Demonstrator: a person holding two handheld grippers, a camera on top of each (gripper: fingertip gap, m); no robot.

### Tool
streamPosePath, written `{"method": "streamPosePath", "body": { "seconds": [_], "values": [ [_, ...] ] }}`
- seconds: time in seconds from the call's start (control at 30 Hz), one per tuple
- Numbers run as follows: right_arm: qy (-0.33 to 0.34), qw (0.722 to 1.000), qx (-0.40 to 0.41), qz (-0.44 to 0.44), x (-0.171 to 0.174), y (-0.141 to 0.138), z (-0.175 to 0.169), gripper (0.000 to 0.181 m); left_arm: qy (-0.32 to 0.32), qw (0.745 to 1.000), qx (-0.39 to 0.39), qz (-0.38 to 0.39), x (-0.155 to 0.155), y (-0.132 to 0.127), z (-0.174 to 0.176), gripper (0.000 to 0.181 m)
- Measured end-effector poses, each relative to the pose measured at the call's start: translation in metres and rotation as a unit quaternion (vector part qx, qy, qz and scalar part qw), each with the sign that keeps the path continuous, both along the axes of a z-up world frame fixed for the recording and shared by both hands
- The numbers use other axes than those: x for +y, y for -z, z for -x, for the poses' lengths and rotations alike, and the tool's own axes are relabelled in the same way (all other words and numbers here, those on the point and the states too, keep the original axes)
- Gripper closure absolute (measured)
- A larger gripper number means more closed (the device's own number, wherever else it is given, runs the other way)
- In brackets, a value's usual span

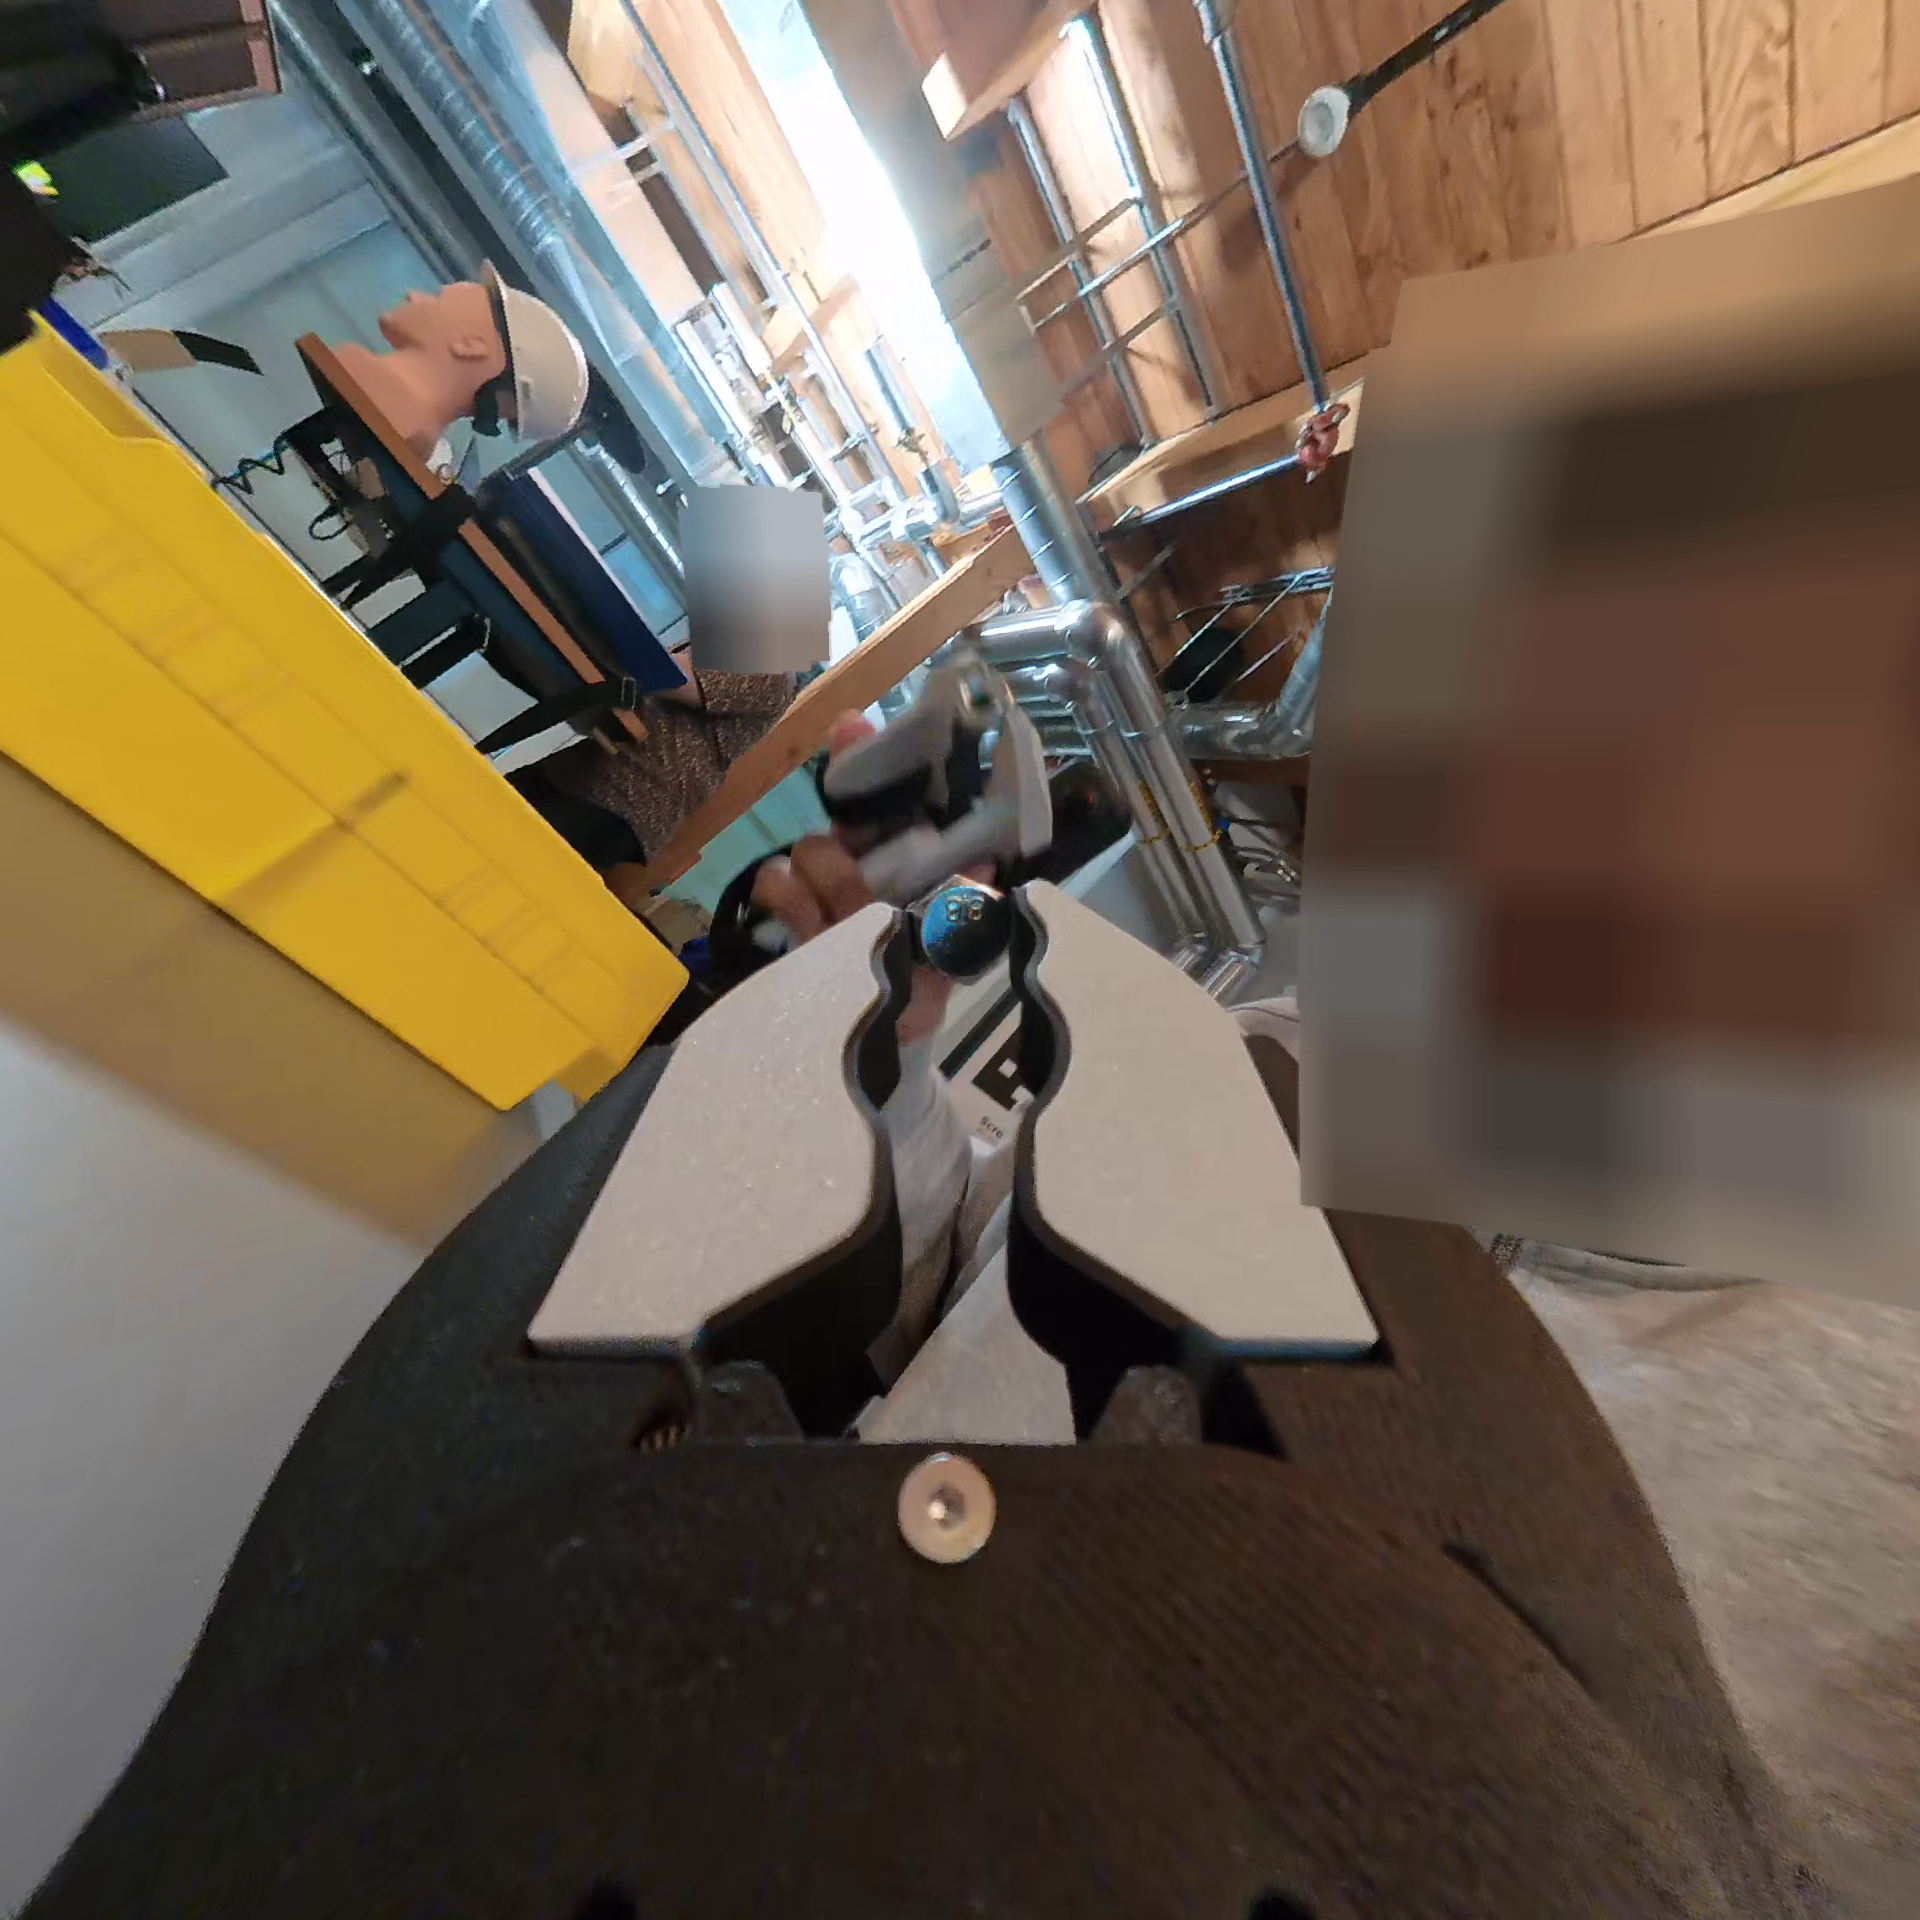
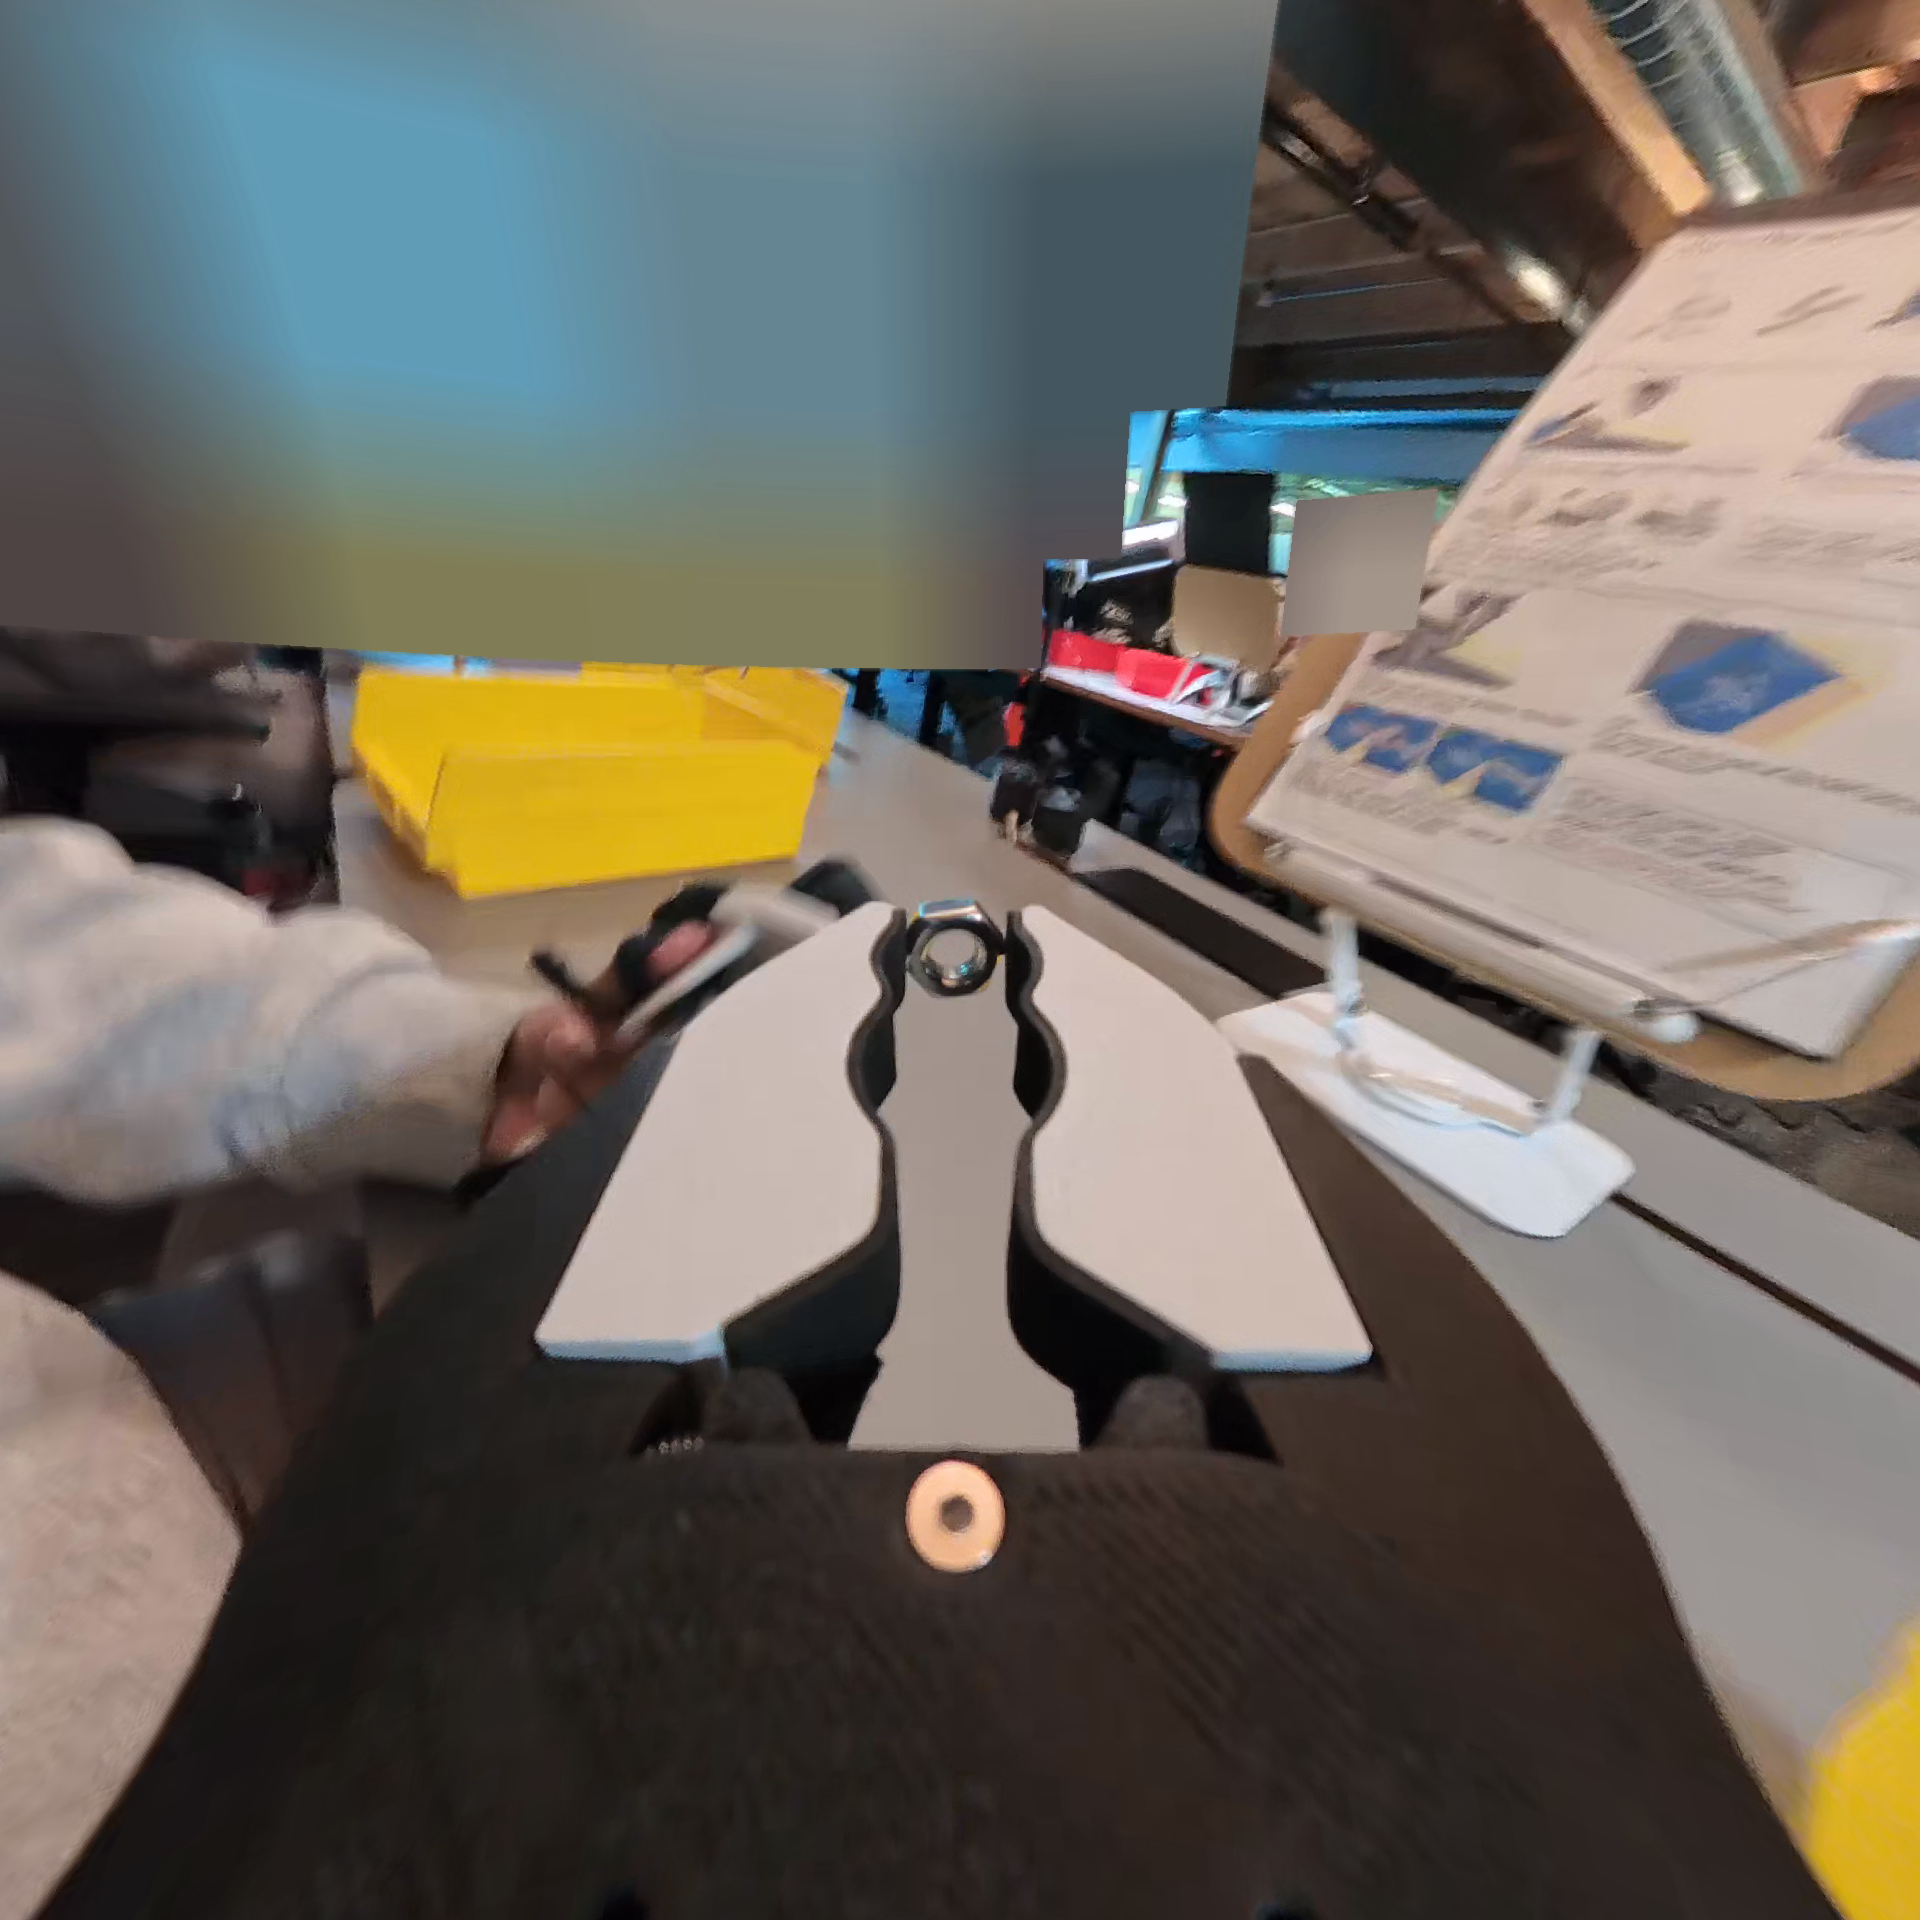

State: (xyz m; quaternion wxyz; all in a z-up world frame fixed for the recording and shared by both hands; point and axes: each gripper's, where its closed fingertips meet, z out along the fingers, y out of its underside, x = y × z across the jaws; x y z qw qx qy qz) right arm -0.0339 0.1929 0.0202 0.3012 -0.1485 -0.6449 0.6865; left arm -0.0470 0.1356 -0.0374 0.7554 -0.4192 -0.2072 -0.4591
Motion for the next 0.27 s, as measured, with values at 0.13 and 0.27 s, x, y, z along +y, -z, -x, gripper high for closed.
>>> {"method": "streamPosePath", "body": {
  "seconds": [0.13,0.27],
  "values": [
    [0.152,0.985,0.02,-0.082,0.084,-0.038,0.028,0.163,0.006,1.0,0.023,0.017,0.005,0.002,-0.007,0.162],
    [0.269,0.929,-0.165,-0.193,0.193,-0.001,0.052,0.163,0.014,0.999,0.034,0.032,0.012,0.006,-0.013,0.162]
  ]
}}
